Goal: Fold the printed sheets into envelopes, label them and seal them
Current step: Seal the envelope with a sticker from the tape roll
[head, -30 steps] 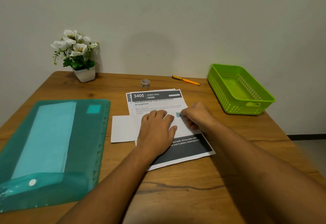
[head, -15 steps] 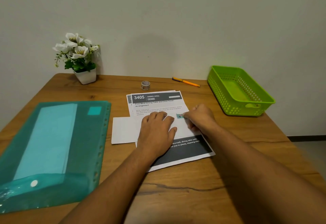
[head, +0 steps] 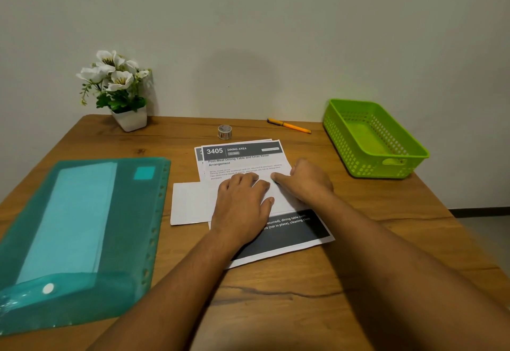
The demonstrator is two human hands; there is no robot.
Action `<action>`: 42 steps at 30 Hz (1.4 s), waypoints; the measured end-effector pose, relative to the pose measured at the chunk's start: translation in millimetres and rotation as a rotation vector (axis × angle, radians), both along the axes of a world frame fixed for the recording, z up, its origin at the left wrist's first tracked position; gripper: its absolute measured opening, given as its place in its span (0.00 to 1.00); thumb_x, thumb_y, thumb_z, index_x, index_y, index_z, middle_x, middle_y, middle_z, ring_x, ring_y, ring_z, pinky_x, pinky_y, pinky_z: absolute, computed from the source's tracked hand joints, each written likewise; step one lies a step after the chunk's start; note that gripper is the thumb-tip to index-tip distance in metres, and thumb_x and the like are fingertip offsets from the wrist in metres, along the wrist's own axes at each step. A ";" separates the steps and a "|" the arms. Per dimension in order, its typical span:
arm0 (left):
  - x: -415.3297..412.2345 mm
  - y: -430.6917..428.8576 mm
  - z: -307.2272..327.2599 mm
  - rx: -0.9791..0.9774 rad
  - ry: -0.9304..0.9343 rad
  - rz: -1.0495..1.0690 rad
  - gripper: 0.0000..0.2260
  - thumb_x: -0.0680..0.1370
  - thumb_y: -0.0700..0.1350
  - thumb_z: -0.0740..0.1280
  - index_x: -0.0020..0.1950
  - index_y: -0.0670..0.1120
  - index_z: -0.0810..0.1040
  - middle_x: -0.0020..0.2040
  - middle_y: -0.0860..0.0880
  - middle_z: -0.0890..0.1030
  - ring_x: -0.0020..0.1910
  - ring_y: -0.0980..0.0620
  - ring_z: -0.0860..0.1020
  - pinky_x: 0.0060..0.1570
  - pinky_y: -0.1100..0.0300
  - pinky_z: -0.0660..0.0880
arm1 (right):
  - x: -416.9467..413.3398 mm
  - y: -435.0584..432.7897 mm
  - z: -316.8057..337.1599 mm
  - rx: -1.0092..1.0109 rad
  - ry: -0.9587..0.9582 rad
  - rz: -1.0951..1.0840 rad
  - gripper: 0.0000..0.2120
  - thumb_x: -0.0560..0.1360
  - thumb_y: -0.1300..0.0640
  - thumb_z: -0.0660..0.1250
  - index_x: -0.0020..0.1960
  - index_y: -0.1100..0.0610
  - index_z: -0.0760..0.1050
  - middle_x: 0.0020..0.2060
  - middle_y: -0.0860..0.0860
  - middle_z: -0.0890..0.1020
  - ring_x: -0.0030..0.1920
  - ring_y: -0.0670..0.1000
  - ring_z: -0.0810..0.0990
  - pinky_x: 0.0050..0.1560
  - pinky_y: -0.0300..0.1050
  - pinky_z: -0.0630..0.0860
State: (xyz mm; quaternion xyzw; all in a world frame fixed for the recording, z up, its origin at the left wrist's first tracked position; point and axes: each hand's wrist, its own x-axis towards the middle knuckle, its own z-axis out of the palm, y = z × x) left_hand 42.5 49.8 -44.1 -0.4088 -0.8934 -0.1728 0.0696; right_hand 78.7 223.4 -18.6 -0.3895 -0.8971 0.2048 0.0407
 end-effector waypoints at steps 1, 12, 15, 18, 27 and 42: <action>-0.1 -0.1 -0.4 -0.002 0.002 0.000 0.19 0.83 0.58 0.58 0.71 0.55 0.74 0.73 0.51 0.72 0.71 0.48 0.67 0.70 0.50 0.62 | 2.3 -1.1 1.7 -0.010 0.003 0.019 0.26 0.74 0.32 0.70 0.56 0.52 0.73 0.47 0.49 0.81 0.47 0.53 0.80 0.33 0.46 0.67; 0.7 -0.7 -0.8 0.000 0.008 -0.003 0.17 0.83 0.57 0.59 0.69 0.54 0.76 0.72 0.50 0.73 0.70 0.48 0.68 0.69 0.49 0.63 | -1.1 -2.7 -0.6 0.018 -0.004 -0.043 0.29 0.74 0.32 0.70 0.62 0.53 0.73 0.53 0.51 0.82 0.51 0.56 0.81 0.41 0.49 0.75; 0.9 -0.5 -0.5 0.000 0.008 0.001 0.17 0.83 0.57 0.59 0.69 0.54 0.76 0.71 0.51 0.74 0.70 0.48 0.69 0.69 0.49 0.64 | 3.5 -8.1 -2.1 0.076 0.025 0.012 0.27 0.76 0.33 0.68 0.63 0.53 0.71 0.52 0.51 0.81 0.50 0.56 0.81 0.42 0.49 0.74; 1.5 -0.3 -0.1 0.009 0.008 0.004 0.18 0.83 0.57 0.59 0.69 0.54 0.76 0.71 0.51 0.74 0.70 0.48 0.69 0.69 0.49 0.64 | 28.3 -11.9 -12.0 0.112 0.190 0.176 0.19 0.79 0.40 0.69 0.63 0.50 0.71 0.51 0.48 0.80 0.48 0.51 0.79 0.37 0.46 0.70; 0.2 -0.4 -1.7 -0.002 0.018 0.002 0.18 0.83 0.58 0.59 0.69 0.54 0.76 0.71 0.51 0.74 0.70 0.48 0.68 0.69 0.49 0.64 | 55.9 -16.1 -27.0 0.454 0.243 0.564 0.14 0.82 0.54 0.61 0.66 0.52 0.78 0.61 0.50 0.79 0.48 0.55 0.81 0.36 0.48 0.75; -1.0 1.0 -3.9 -0.009 0.038 0.011 0.17 0.83 0.58 0.58 0.69 0.55 0.76 0.71 0.51 0.74 0.69 0.48 0.69 0.68 0.49 0.65 | 56.7 -17.0 -26.2 0.486 0.164 0.462 0.17 0.84 0.45 0.58 0.65 0.51 0.78 0.56 0.51 0.77 0.47 0.54 0.79 0.37 0.45 0.68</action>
